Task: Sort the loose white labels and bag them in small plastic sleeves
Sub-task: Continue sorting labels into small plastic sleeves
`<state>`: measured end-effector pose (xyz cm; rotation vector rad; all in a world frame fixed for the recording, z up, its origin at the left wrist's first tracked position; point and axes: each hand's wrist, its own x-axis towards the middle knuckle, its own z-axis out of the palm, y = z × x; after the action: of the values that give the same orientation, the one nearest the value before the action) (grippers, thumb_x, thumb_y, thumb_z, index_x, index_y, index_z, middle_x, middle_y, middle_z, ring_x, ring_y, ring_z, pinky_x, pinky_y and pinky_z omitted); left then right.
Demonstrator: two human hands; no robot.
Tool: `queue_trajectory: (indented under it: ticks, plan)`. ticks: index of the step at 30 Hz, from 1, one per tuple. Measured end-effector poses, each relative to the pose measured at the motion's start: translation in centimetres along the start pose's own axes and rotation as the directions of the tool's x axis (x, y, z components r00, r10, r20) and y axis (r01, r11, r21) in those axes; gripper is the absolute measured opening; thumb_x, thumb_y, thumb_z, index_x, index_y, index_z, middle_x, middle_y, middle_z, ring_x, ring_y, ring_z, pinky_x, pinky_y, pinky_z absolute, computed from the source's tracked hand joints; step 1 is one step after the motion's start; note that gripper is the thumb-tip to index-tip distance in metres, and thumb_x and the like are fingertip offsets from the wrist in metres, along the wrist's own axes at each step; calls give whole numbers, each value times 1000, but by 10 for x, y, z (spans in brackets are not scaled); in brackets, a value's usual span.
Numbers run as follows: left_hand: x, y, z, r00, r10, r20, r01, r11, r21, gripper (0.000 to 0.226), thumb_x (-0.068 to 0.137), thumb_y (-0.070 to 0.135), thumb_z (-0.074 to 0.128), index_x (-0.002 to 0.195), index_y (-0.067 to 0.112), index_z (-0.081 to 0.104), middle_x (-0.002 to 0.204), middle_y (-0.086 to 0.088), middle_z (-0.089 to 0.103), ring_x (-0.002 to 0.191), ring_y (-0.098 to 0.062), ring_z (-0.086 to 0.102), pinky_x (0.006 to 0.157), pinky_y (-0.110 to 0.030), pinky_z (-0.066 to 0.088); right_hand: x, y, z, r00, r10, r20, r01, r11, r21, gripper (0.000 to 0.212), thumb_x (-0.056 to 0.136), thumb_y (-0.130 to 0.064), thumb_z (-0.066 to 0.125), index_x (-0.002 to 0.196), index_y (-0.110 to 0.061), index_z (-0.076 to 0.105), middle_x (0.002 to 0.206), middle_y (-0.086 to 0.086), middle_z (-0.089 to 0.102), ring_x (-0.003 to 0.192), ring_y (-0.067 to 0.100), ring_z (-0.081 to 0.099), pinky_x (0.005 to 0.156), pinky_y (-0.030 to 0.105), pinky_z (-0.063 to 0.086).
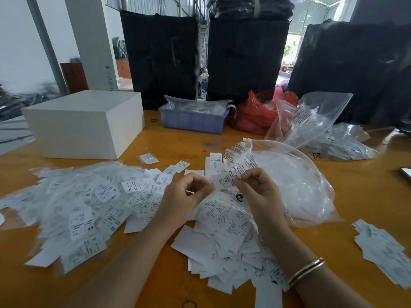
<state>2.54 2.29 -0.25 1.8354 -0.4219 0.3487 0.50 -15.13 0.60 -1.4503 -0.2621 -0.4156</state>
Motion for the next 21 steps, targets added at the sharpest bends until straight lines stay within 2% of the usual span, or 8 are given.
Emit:
queue_trajectory:
  ticks: [4,10,14,17,19,21]
  plan:
    - [1,0,0,1000,5,-21,-5,1000,-11,29,64,57,61,81,33,66,84,20,69,76,0,63,68,-11,49,0,1,-2,1000,10,-2,-10,998,-65,32,83,-3,68,73,-33,63,75,-5,67,73,11,64,64,18,52]
    - [1,-1,0,1000,17,7,-17,1000,10,33,64,62,59,82,35,65,83,21,68,75,1,62,65,-9,48,0,-1,-1,1000,2,-24,-3,1000,-23,22,84,0,65,79,-21,61,75,-2,68,72,12,64,64,19,53]
    - [0,-1,1,1000,6,8,-6,999,39,19,71,49,63,82,35,65,78,17,68,74,2,61,63,-8,47,0,-2,0,998,-12,-63,14,999,42,22,84,2,64,79,-19,61,73,-5,68,70,6,63,61,14,50]
    - [1,-3,0,1000,4,-7,-4,999,44,7,79,31,70,84,30,67,78,14,68,73,2,60,63,-9,47,2,-2,-3,994,-2,-109,10,997,78,28,85,0,63,77,-26,68,72,-10,66,69,4,61,62,12,48]
    - [1,-4,-1,1000,6,-13,-5,999,54,7,81,24,71,86,27,68,79,13,68,73,2,60,63,-9,47,2,-1,-5,994,-22,-105,21,1000,-5,34,87,-1,61,81,-32,72,74,-9,65,71,6,57,65,13,48]
    - [1,-3,0,1000,12,2,-12,998,62,8,81,23,71,85,29,67,76,17,67,72,4,61,63,-8,47,1,-2,-5,992,-121,-39,111,975,-192,39,90,0,56,90,-36,70,84,-9,65,77,6,56,70,14,47]
